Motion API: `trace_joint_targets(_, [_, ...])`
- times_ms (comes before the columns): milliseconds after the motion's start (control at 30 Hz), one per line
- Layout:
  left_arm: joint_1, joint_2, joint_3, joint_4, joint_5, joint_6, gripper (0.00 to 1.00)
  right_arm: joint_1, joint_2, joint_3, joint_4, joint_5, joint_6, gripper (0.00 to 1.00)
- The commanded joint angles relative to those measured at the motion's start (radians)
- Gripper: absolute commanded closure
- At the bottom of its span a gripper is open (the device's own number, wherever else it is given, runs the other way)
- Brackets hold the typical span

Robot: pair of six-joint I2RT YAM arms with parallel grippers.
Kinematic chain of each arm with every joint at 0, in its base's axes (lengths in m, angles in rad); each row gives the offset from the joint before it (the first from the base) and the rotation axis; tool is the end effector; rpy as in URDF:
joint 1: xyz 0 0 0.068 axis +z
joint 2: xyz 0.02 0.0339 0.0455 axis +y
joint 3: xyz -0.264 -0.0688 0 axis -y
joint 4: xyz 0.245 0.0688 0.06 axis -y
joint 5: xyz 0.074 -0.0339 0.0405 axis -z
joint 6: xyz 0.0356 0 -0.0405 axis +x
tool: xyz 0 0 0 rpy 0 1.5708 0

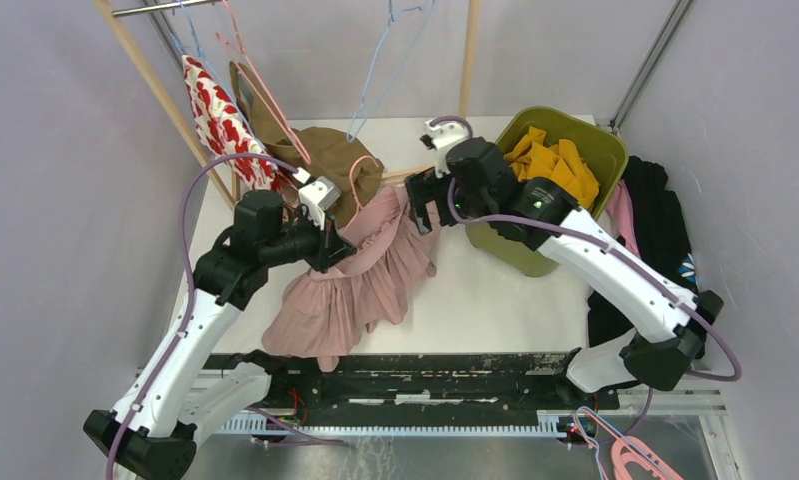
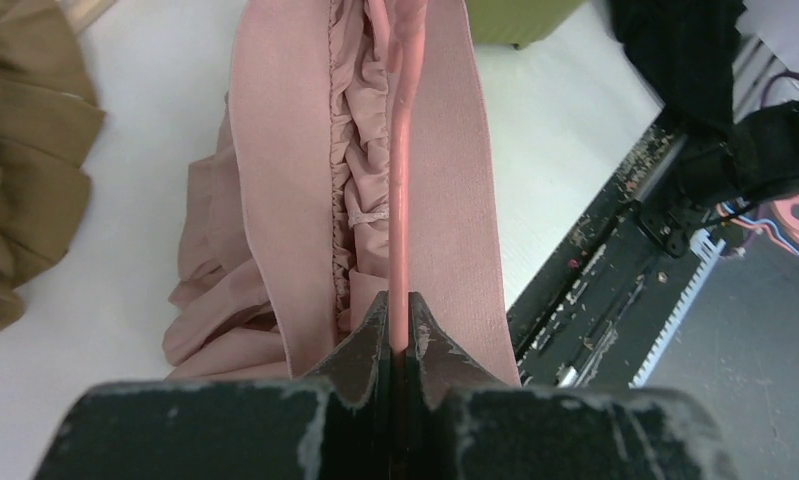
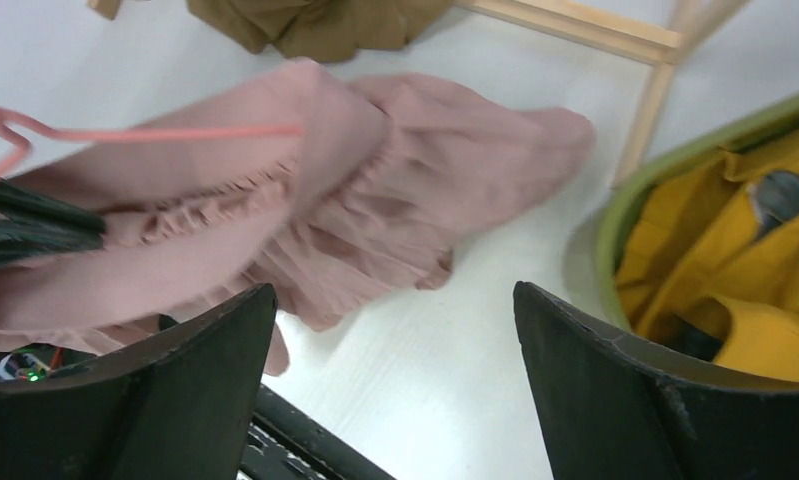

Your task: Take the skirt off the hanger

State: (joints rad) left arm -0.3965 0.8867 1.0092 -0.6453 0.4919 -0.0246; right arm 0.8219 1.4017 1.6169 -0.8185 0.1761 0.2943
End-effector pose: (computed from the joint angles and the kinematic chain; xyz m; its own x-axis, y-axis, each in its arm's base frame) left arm 0.1598 -0.0851 0.3550 -0.4781 0.1767 -0.8604 0.7063 0.6596 -0.2571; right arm 0.2033 0.2096 0.4228 -0.5504 -0.1726 -0.8169 -0.4841 0.8631 0.1437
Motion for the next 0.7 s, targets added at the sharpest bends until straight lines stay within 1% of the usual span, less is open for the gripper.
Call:
trace_joint_targets(0, [-0.039, -0.018, 0.028, 0.047, 0.056, 0.025, 0.97, 0.053, 0.062, 0.062, 0.1, -0.018, 0.05, 0.09])
trace_joint_targets(133, [-0.054, -0.005, 0.041, 0.048, 0.042, 0.026, 0.97, 0.077, 0.1, 0.073, 0.124, -0.027, 0.089, 0.14])
trace_joint_targets(200, [-0.055, -0.003, 0.047, 0.048, 0.034, 0.026, 0.97, 0.08, 0.103, 0.057, 0.132, -0.022, 0.095, 0.25])
trace_joint_targets(300, [-0.055, -0.009, 0.055, 0.047, 0.031, 0.026, 0.97, 0.08, 0.083, 0.006, 0.154, 0.031, 0.106, 0.49])
trace_joint_targets(367, [-0.057, -0.016, 0.06, 0.046, 0.03, 0.023, 0.97, 0.08, 0.066, -0.024, 0.166, 0.091, 0.111, 0.63])
trace_joint_targets(400, [-0.057, -0.019, 0.063, 0.044, 0.03, 0.021, 0.97, 0.08, 0.06, -0.035, 0.167, 0.12, 0.108, 0.68])
trace_joint_targets(467, [-0.058, -0.024, 0.065, 0.038, 0.028, 0.019, 0.97, 0.08, 0.057, -0.048, 0.159, 0.186, 0.099, 0.74])
trace_joint_targets(533, [-0.057, -0.03, 0.065, 0.031, 0.027, 0.017, 0.97, 0.079, 0.057, -0.055, 0.16, 0.215, 0.084, 0.76])
trace_joint_targets(667, [-0.058, -0.044, 0.062, 0.019, 0.023, 0.011, 0.97, 0.078, 0.06, -0.066, 0.168, 0.264, 0.067, 0.9])
